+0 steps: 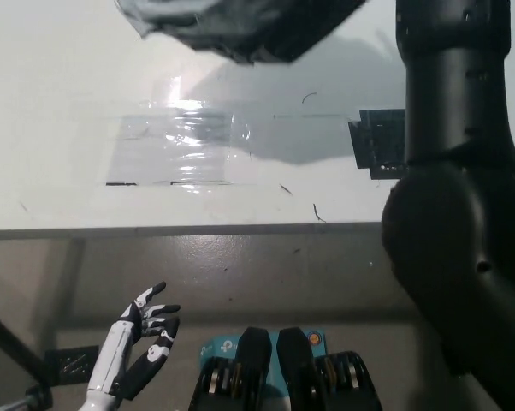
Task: Use the right hand to pick up a rubix's cube and place it into a plastic bag and lift the bag
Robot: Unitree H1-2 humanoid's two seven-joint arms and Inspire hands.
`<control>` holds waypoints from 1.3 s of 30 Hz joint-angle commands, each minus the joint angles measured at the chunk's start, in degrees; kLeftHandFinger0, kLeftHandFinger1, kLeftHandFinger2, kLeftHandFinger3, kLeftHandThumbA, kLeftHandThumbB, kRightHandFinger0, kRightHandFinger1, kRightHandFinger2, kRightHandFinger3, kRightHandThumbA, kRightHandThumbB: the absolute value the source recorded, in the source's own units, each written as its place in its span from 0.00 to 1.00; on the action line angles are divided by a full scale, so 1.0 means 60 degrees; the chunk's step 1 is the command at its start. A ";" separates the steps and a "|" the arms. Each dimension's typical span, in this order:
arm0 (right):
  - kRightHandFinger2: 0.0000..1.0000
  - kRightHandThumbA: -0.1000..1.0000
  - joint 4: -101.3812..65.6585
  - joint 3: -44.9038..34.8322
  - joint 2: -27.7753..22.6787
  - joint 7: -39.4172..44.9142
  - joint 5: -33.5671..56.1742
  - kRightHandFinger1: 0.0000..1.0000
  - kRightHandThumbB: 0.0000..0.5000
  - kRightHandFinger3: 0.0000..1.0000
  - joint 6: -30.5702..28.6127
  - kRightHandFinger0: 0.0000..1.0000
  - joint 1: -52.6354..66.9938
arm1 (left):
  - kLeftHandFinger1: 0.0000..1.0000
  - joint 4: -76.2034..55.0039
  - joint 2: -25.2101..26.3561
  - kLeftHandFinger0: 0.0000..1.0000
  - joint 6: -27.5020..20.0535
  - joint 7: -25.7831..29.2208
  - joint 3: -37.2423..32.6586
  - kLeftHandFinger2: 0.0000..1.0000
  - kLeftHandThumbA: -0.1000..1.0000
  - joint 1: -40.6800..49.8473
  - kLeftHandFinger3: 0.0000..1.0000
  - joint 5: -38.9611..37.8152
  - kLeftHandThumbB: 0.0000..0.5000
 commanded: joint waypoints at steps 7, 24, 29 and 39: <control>0.78 0.00 -0.0181 0.0673 0.0271 0.0362 0.0520 0.27 0.10 1.00 -0.0625 0.00 -0.0349 | 0.57 -0.0302 0.0354 0.55 -0.0310 -0.0239 -0.0204 0.66 0.58 -0.0324 0.86 0.0171 0.04; 0.81 0.00 0.2902 0.2052 0.0347 0.0814 -0.0146 0.21 0.21 1.00 -0.2603 0.00 0.0171 | 0.58 -0.0409 0.0399 0.54 -0.0174 -0.0245 -0.0357 0.69 0.53 -0.0346 0.84 0.0431 0.01; 0.83 0.00 0.2712 0.2317 0.0407 0.0807 -0.0190 0.23 0.15 1.00 -0.2673 0.00 0.0177 | 0.58 -0.0735 0.0422 0.55 0.0188 -0.0266 -0.0434 0.68 0.48 -0.0264 0.83 0.0657 0.00; 1.00 0.53 0.2862 0.6589 -0.0634 0.0565 -0.4280 1.00 0.53 1.00 -0.2540 0.80 0.0368 | 0.57 -0.0521 0.0540 0.52 -0.0056 -0.0299 -0.0415 0.67 0.56 -0.0418 0.81 0.0568 0.04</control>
